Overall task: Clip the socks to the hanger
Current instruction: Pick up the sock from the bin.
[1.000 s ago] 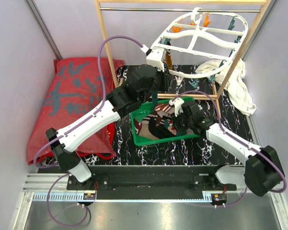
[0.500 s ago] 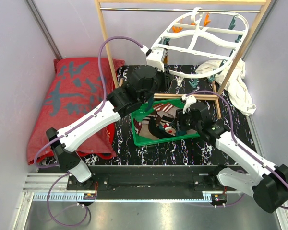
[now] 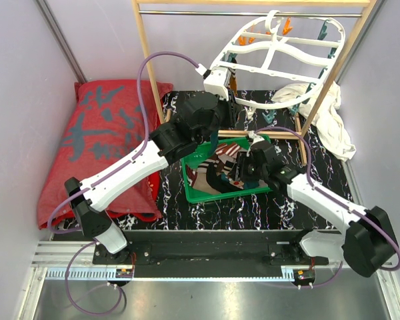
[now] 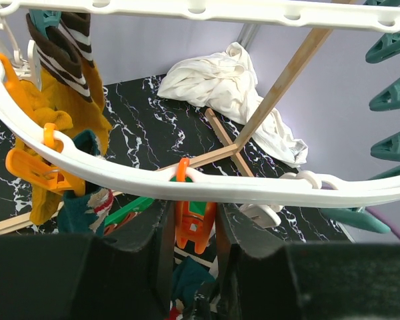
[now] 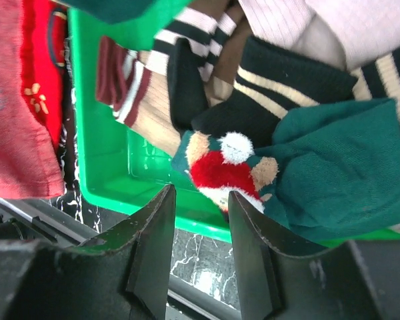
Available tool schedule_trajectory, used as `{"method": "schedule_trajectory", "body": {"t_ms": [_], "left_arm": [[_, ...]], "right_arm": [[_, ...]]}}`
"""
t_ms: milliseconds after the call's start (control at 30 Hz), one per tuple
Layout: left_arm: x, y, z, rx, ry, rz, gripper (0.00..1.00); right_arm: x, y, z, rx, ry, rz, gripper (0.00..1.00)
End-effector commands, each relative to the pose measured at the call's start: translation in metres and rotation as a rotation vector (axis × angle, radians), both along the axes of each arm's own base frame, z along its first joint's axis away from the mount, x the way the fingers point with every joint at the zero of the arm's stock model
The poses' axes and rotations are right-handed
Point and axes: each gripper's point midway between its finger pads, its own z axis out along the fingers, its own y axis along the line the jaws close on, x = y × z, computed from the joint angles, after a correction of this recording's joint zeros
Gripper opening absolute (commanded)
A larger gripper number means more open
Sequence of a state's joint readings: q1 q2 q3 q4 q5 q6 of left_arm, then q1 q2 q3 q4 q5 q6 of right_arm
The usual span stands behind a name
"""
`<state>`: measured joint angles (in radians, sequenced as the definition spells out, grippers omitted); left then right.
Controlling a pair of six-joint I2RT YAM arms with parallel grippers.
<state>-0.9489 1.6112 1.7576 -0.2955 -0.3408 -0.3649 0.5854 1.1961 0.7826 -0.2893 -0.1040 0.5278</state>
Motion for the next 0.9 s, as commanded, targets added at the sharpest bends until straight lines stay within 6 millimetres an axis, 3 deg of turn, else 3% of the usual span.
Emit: {"method": "schedule_trajectory", "body": {"t_ms": [0, 200, 333, 433, 467, 500, 667, 867], "left_arm": [[-0.006, 0.009, 0.033, -0.084, -0.050, -0.005, 0.00], [-0.006, 0.009, 0.032, -0.079, -0.054, -0.007, 0.00], [-0.007, 0.005, 0.029, -0.079, -0.045, -0.020, 0.00], [-0.008, 0.007, 0.030, -0.081, -0.047, -0.017, 0.00], [-0.008, 0.008, 0.030, -0.084, -0.045, -0.015, 0.00], [-0.008, 0.008, 0.029, -0.085, -0.046, -0.014, 0.00], [-0.010, 0.011, 0.030, -0.093, -0.045, -0.011, 0.00], [-0.011, 0.014, 0.037, -0.106, -0.055, -0.007, 0.00]], "right_arm": [[0.017, 0.008, 0.004, 0.018, 0.004, -0.093, 0.47], [0.018, -0.001, -0.033, -0.084, 0.076, -0.118, 0.48], [0.012, 0.006, -0.051, -0.096, 0.140, -0.078, 0.47], [0.011, 0.003, -0.056, -0.116, 0.138, -0.079, 0.39], [0.011, 0.002, -0.056, -0.121, 0.136, -0.078, 0.27], [0.010, 0.001, -0.057, -0.125, 0.135, -0.074, 0.22], [0.005, -0.001, -0.048, -0.116, 0.100, -0.046, 0.00], [0.004, -0.005, -0.009, -0.092, -0.067, 0.031, 0.00]]}}
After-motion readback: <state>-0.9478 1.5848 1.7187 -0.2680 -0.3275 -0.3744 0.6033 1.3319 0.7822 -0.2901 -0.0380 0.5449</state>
